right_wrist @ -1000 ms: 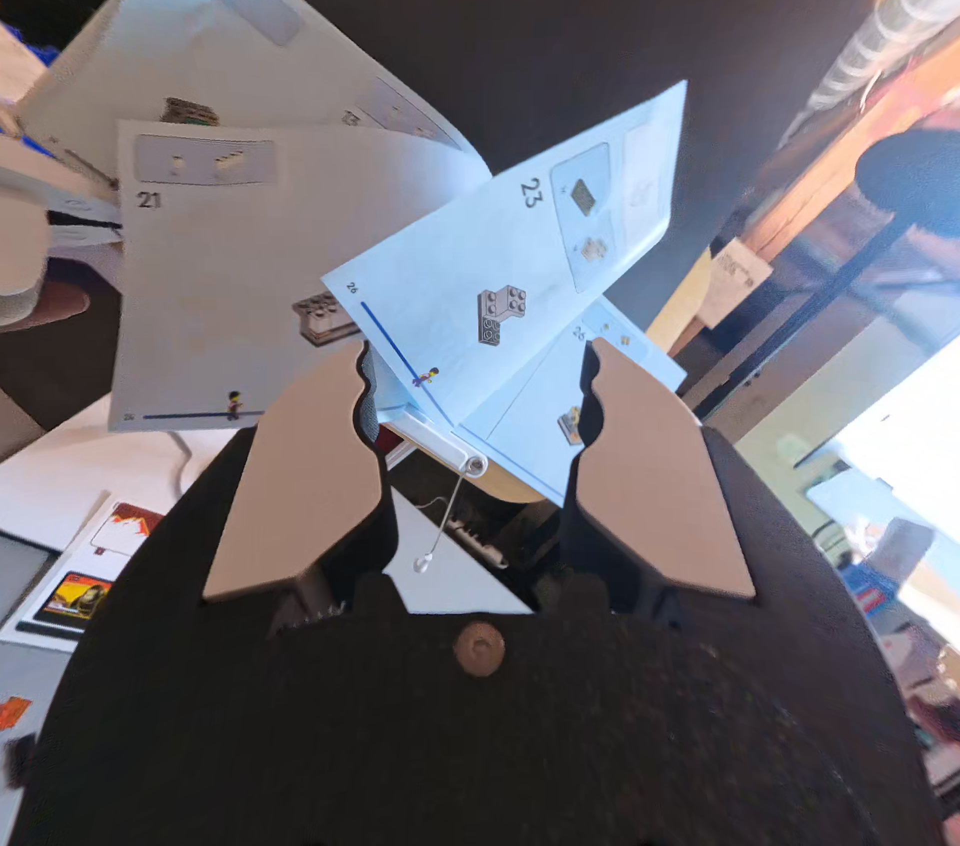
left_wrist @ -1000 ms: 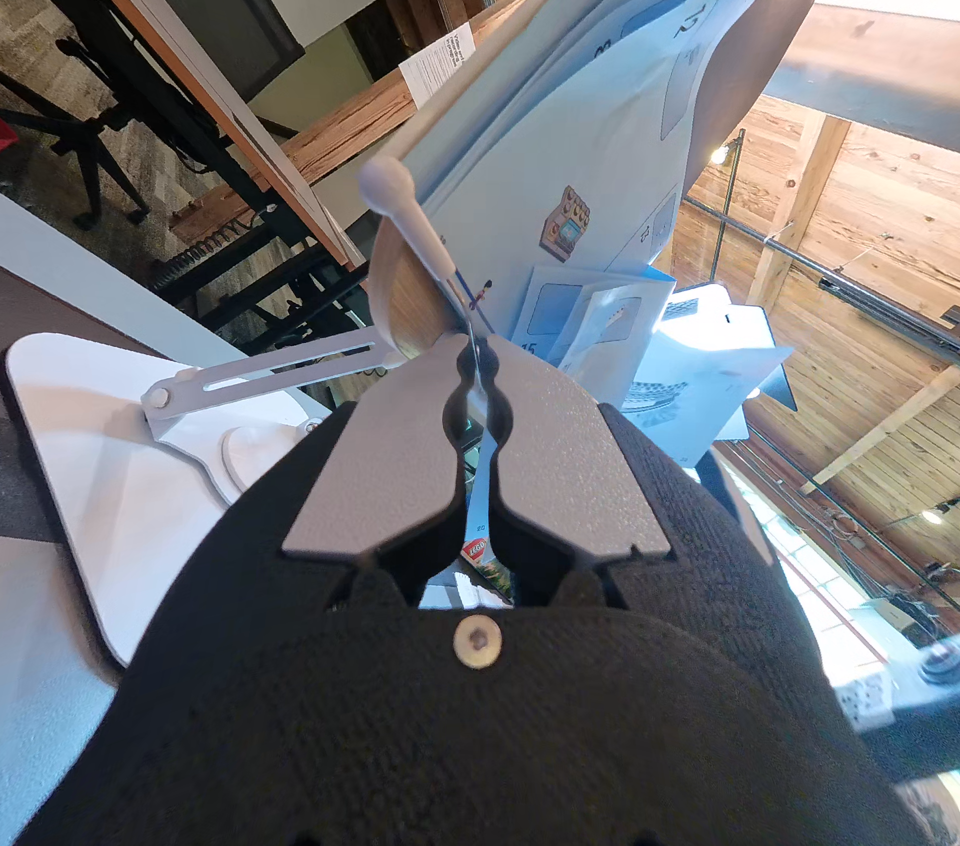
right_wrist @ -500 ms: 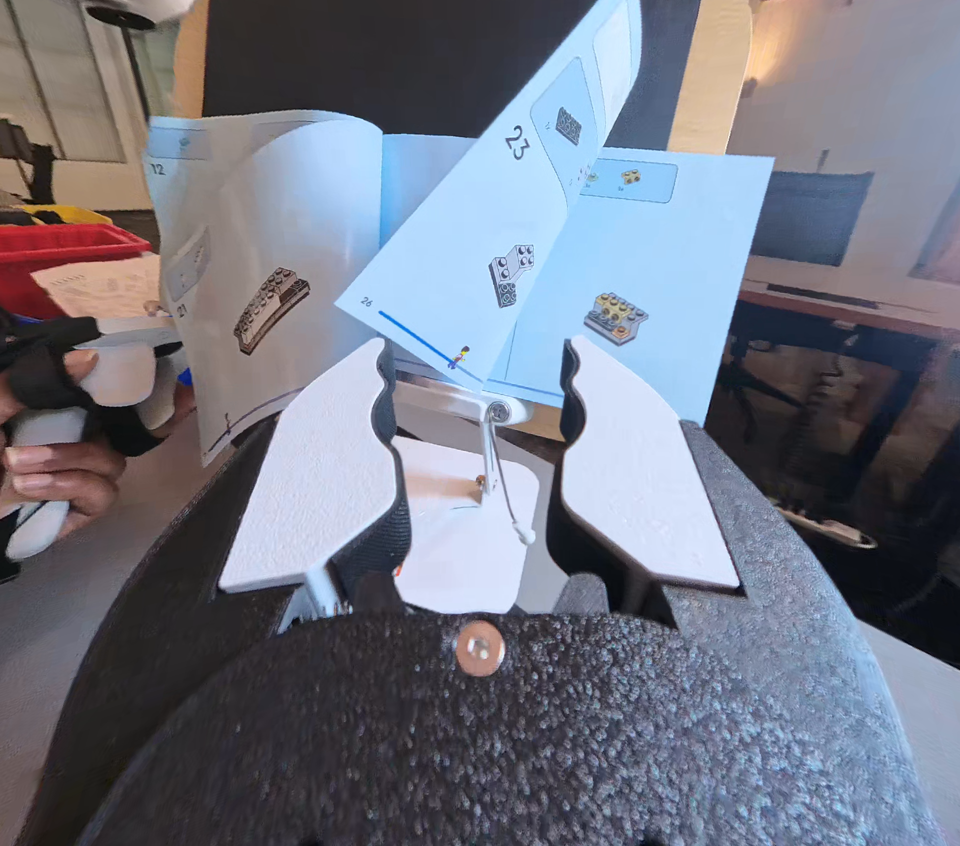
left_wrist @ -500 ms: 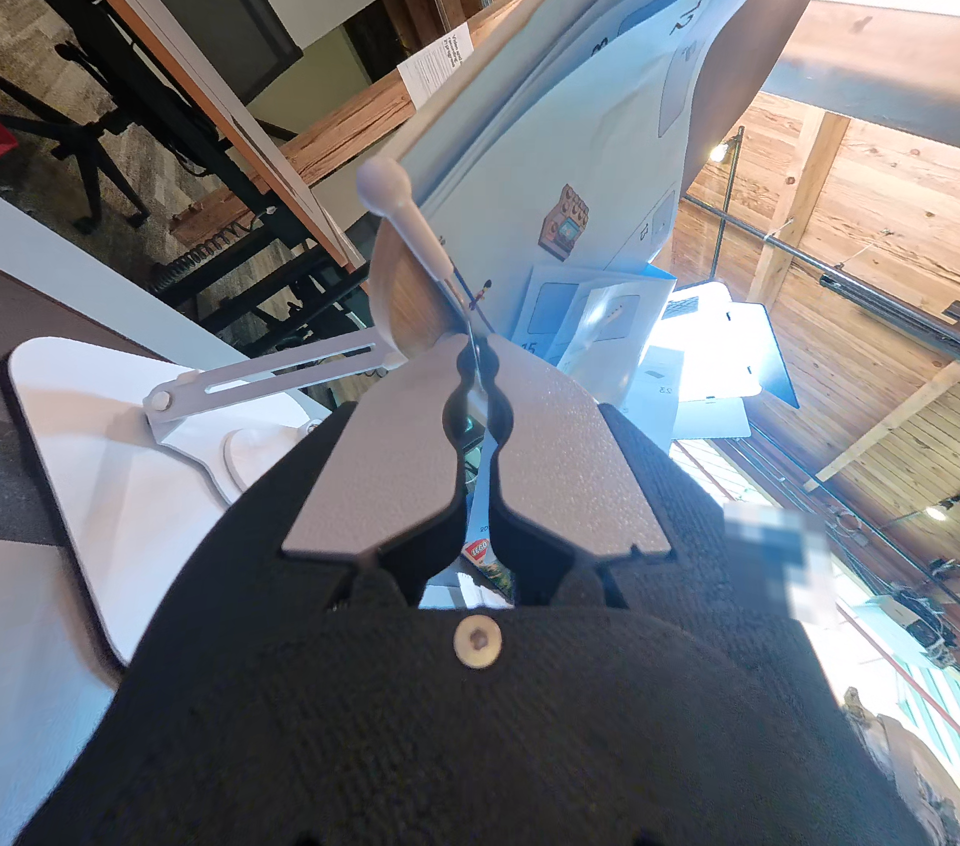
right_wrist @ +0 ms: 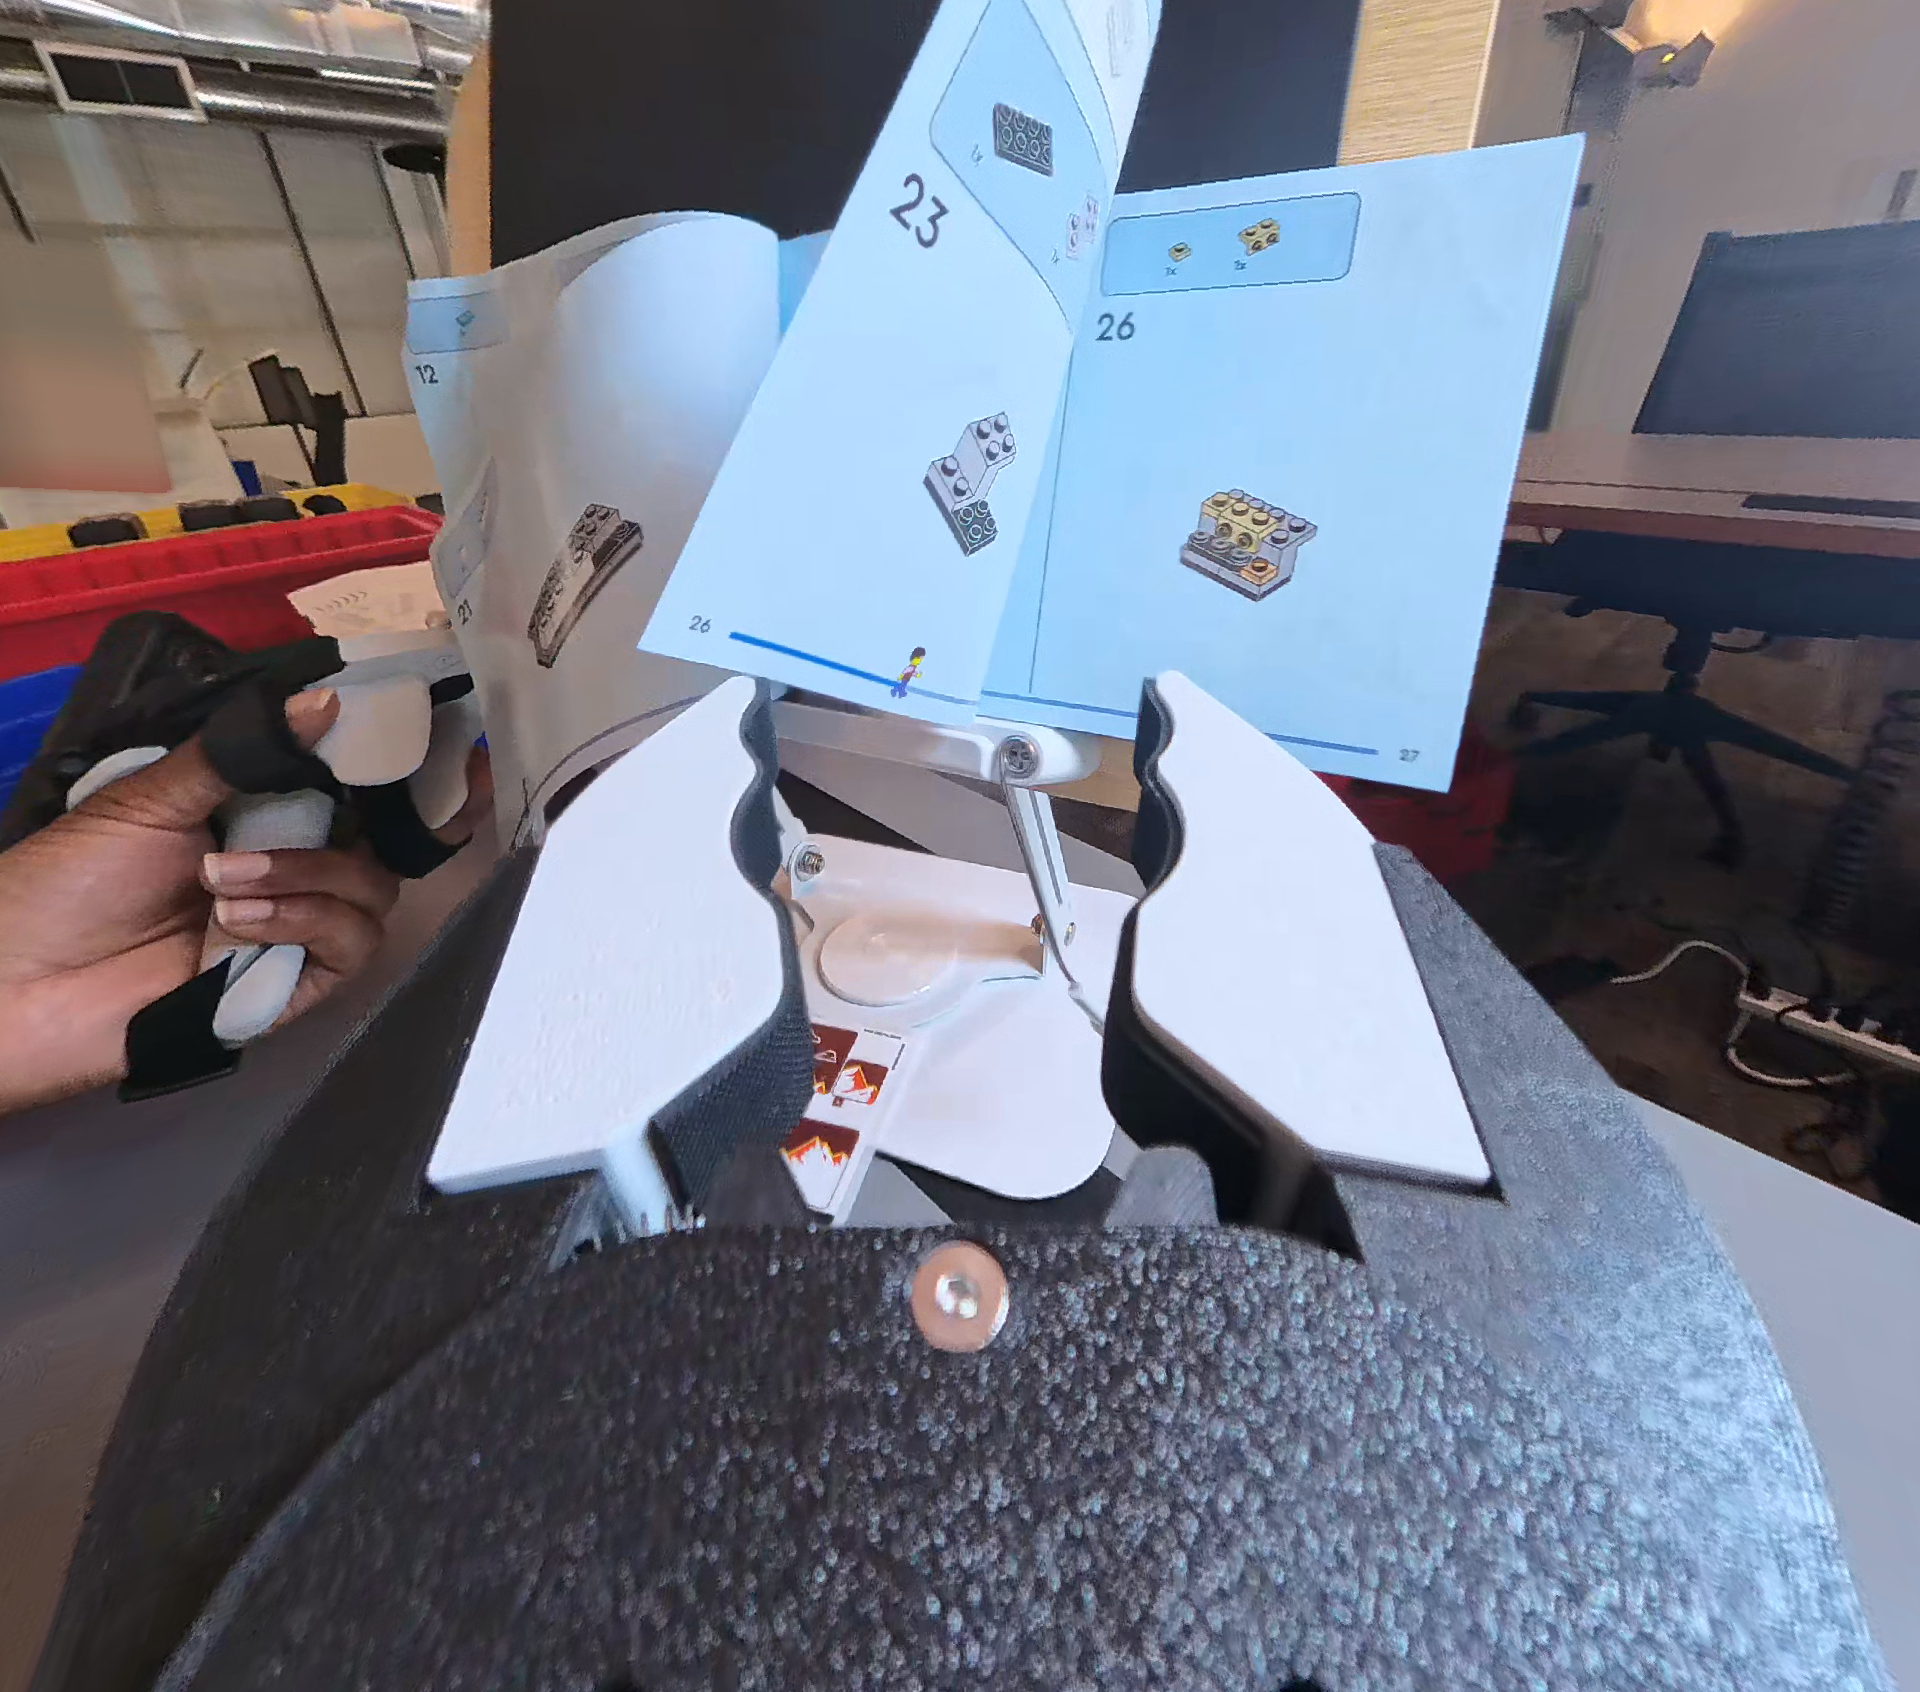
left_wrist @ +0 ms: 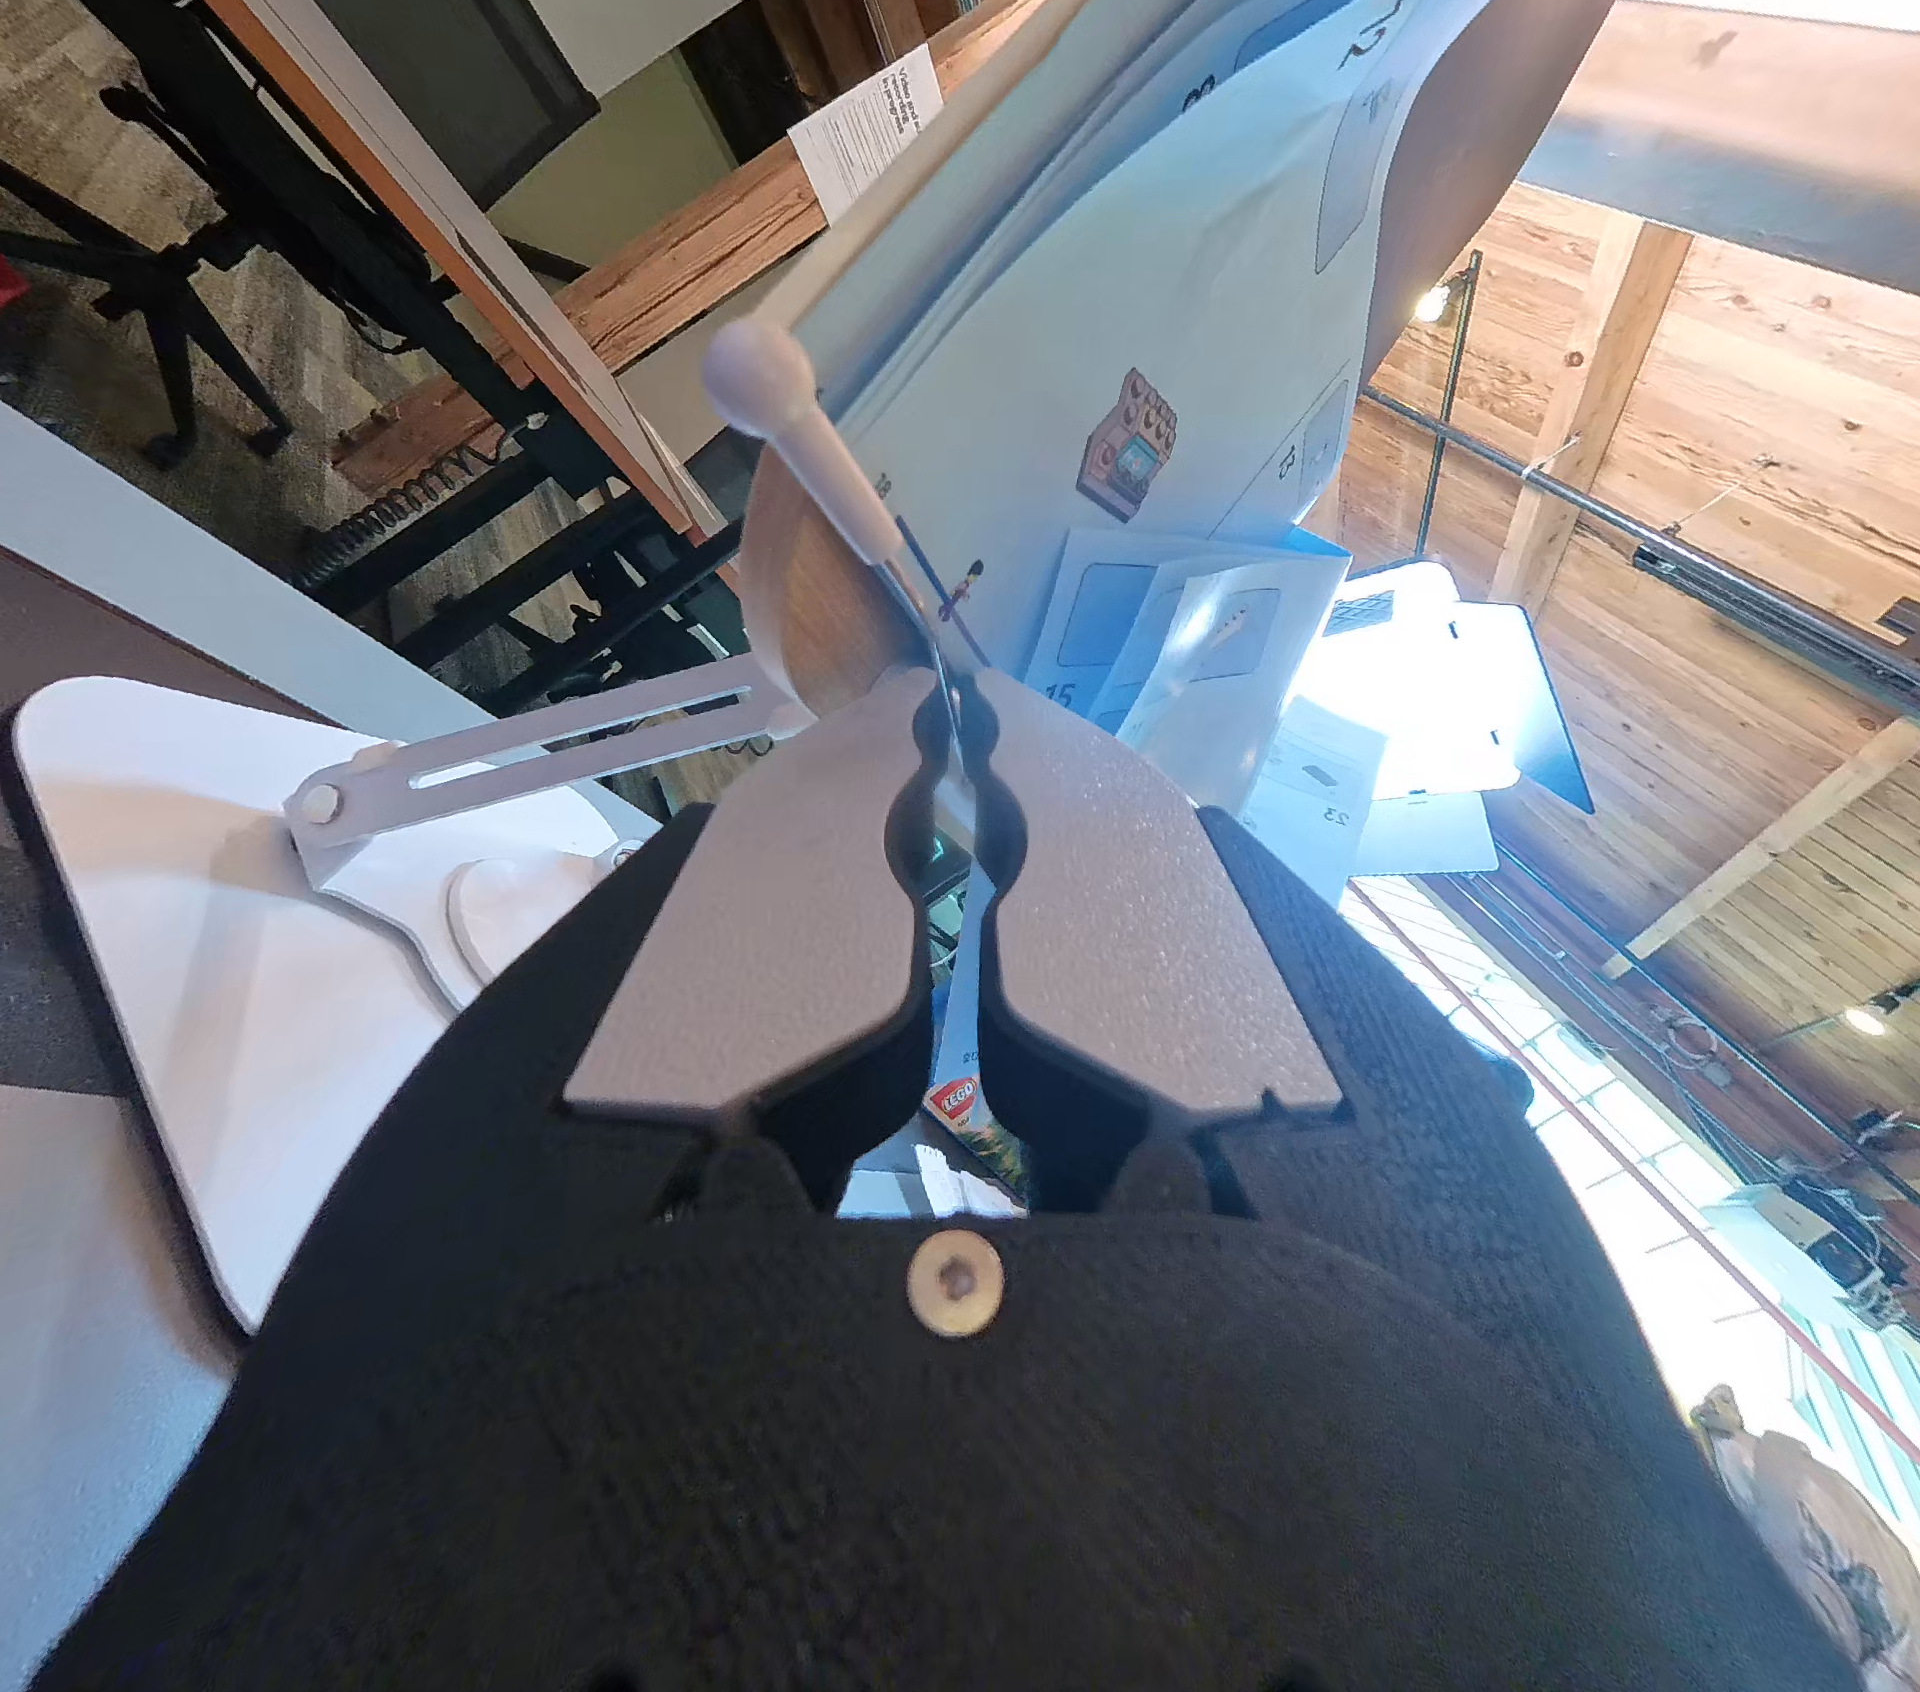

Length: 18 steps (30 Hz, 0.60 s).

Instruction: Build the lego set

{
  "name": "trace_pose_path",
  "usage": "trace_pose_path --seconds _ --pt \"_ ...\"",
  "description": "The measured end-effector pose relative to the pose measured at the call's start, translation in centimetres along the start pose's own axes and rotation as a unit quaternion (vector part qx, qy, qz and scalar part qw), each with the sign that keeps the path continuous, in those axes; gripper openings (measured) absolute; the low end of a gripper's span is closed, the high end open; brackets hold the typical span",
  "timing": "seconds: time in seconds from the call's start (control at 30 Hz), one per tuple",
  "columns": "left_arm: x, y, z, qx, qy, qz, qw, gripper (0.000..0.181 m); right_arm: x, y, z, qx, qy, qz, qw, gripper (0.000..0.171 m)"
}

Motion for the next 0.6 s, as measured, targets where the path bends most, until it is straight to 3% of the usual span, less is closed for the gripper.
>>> trace_pose_path --seconds 0.3,0.6 --pt "0.0 0.0 0.0 0.0 0.0 0.001 1.0 0.001 1.2 -0.1 0.7 0.007 -0.019 -0.027 0.999 0.062" --pt "0.0 0.0 0.0 0.0 -0.001 0.003 1.0 0.001 2.3 -0.9 1.4 0.021 0.014 -0.087 0.996 0.054"
Point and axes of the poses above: each gripper's, where its closed fingertips meet, z back along the fingers, y out of its top, x = y × z across the jaws, the point moved 10 cm from there along z, back along the fingers, and after that the axes turned 13 degrees about z, right-handed, at the moved point
